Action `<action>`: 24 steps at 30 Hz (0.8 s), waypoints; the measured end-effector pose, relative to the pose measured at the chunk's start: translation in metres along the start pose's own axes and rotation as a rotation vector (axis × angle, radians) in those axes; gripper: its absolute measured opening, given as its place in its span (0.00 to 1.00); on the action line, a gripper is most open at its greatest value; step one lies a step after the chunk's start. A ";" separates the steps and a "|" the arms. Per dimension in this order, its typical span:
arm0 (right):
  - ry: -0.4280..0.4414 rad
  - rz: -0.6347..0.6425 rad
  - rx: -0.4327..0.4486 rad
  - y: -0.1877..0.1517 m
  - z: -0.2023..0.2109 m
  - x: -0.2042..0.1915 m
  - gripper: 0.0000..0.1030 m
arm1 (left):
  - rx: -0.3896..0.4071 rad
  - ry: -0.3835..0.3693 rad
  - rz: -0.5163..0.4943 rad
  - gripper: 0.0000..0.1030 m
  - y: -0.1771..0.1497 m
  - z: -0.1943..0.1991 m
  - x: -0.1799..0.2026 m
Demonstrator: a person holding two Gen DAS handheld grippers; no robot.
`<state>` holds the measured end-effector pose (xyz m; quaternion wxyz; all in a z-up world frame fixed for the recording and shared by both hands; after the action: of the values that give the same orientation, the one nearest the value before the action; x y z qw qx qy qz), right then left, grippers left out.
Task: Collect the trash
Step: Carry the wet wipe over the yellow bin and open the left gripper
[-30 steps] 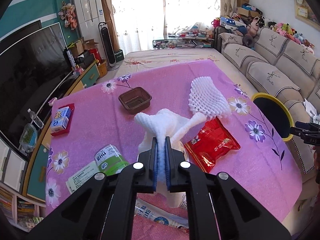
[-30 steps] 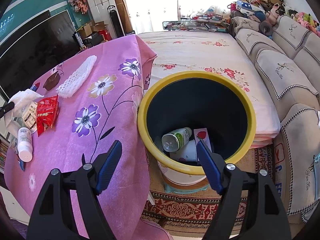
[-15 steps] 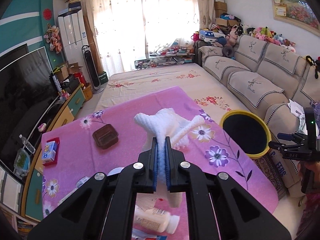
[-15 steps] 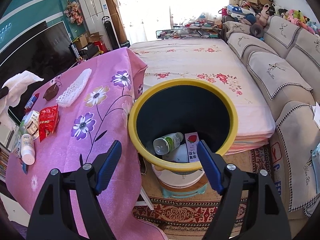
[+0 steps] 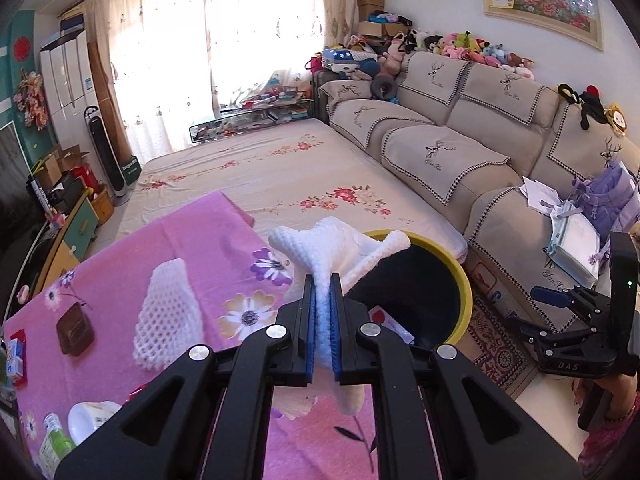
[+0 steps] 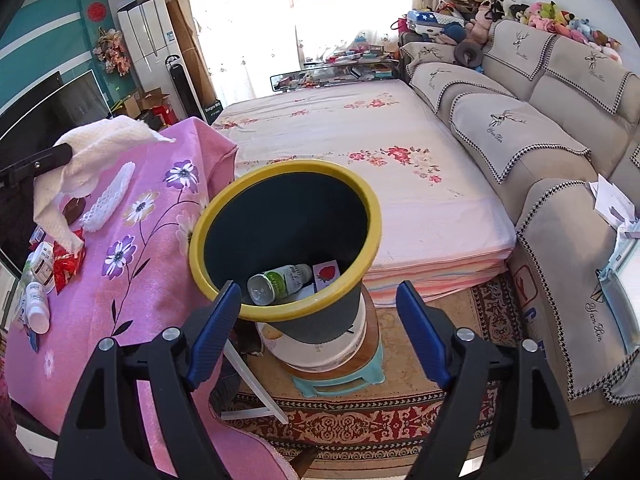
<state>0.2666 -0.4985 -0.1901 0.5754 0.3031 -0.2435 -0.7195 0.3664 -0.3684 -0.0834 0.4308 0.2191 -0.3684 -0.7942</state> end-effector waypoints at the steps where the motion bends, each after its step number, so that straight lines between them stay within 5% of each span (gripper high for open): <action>1: -0.004 -0.004 -0.002 -0.001 0.000 0.004 0.74 | -0.011 -0.014 -0.007 0.07 0.002 -0.010 0.010; 12: -0.021 -0.046 -0.021 -0.010 -0.009 0.031 0.75 | -0.170 -0.081 -0.064 0.08 -0.003 -0.120 0.076; 14: -0.024 -0.056 -0.025 -0.012 -0.010 0.034 0.75 | -0.187 -0.081 -0.062 0.21 -0.006 -0.135 0.081; 16: -0.027 -0.064 -0.028 -0.013 -0.011 0.036 0.75 | -0.186 -0.072 -0.063 0.48 -0.010 -0.140 0.080; 24: -0.011 -0.059 -0.036 -0.013 -0.013 0.027 0.76 | -0.099 -0.077 -0.055 0.56 0.001 -0.089 0.071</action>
<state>0.2636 -0.5217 -0.2125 0.5582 0.2957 -0.2247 -0.7420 0.3886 -0.4644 -0.1413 0.4046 0.1768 -0.3387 -0.8309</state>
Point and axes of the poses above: each gripper's, at about its wrist camera, not at the fingertips, and z roughly against the way its jaws point, x to its right, y to its top, the point moved 8 cm from there along -z, roughly the way its jaws point, and after that the axes turned 3 degrees about x, right-handed, at the moved point
